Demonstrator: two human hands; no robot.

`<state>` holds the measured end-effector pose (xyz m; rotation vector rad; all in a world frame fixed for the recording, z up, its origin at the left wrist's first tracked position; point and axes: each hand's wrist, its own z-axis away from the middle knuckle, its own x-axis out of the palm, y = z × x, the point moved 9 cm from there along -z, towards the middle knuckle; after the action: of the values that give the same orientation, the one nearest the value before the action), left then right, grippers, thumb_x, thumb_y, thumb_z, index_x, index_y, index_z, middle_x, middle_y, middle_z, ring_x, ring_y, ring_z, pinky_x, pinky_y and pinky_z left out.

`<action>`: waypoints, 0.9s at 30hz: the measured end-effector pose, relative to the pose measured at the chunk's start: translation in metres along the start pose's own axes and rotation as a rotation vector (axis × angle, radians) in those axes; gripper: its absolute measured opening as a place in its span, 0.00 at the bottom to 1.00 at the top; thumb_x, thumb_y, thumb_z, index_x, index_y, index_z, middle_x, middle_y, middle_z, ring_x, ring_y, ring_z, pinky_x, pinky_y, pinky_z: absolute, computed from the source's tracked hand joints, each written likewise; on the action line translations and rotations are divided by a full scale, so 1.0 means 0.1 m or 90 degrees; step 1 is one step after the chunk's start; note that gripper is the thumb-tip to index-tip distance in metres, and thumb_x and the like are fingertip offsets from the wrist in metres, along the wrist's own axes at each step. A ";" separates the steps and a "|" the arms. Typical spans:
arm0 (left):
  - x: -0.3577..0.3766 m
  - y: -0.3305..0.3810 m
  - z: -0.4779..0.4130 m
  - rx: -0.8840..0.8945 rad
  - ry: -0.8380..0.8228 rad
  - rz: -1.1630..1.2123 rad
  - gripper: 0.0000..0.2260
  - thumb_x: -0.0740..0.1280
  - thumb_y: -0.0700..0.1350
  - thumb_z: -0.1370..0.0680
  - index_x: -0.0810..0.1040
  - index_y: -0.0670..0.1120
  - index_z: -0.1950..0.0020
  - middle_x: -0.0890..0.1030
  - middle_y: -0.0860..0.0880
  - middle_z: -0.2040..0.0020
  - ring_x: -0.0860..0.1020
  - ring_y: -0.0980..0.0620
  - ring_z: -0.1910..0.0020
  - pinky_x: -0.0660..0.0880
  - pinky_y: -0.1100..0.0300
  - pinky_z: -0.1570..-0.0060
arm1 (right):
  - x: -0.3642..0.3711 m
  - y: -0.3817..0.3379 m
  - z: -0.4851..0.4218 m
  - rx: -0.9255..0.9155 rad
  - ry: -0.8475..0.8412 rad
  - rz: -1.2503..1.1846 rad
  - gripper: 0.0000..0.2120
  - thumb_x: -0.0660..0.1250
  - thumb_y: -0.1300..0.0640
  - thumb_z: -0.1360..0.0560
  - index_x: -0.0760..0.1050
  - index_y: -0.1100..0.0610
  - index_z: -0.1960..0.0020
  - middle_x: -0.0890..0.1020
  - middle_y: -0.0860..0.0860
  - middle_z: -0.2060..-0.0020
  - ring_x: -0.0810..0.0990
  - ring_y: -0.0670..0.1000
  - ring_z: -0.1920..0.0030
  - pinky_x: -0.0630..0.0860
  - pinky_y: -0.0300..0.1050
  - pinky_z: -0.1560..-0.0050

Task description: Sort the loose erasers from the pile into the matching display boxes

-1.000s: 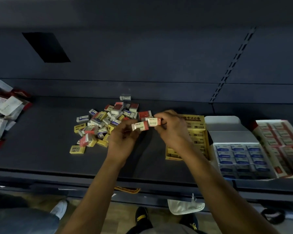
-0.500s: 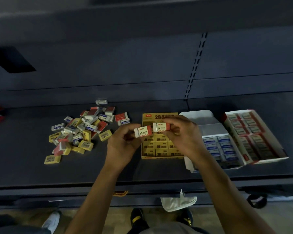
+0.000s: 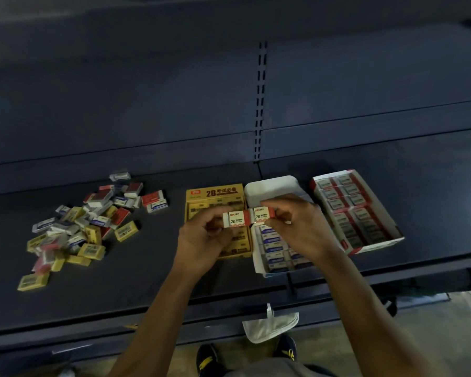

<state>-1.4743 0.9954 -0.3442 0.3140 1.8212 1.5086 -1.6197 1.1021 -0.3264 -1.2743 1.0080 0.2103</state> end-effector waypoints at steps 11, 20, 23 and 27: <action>0.73 0.28 -0.06 0.024 -0.055 -0.076 0.15 0.72 0.40 0.28 0.77 0.57 0.48 0.82 0.52 0.58 0.79 0.58 0.59 0.78 0.60 0.58 | -0.49 0.52 0.22 -0.008 0.048 -0.007 0.15 0.69 0.62 0.27 0.78 0.52 0.42 0.82 0.48 0.50 0.81 0.43 0.54 0.79 0.40 0.50; 1.29 0.68 -0.14 0.086 -0.075 -0.140 0.11 0.72 0.43 0.28 0.78 0.54 0.48 0.79 0.60 0.52 0.75 0.68 0.51 0.68 0.78 0.55 | -0.97 0.76 0.39 -0.044 0.150 0.103 0.14 0.71 0.64 0.29 0.80 0.55 0.44 0.81 0.51 0.47 0.81 0.49 0.52 0.72 0.32 0.55; 1.49 0.80 -0.17 0.119 -0.076 -0.178 0.10 0.72 0.45 0.27 0.79 0.52 0.47 0.81 0.57 0.50 0.76 0.63 0.51 0.71 0.69 0.49 | -1.07 0.87 0.43 -0.048 0.175 0.139 0.16 0.72 0.66 0.31 0.80 0.57 0.44 0.81 0.54 0.47 0.82 0.54 0.51 0.77 0.41 0.55; 1.72 0.82 -0.23 0.161 -0.058 -0.256 0.12 0.73 0.48 0.28 0.80 0.51 0.46 0.81 0.53 0.48 0.76 0.55 0.49 0.70 0.62 0.46 | -1.19 1.01 0.47 -0.036 0.207 0.162 0.14 0.73 0.69 0.34 0.82 0.58 0.49 0.82 0.57 0.53 0.82 0.58 0.55 0.80 0.53 0.55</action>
<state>-1.6309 1.1060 -0.3332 0.1211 1.8689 0.9777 -1.7293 1.2222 -0.3132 -1.2532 1.4551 0.2325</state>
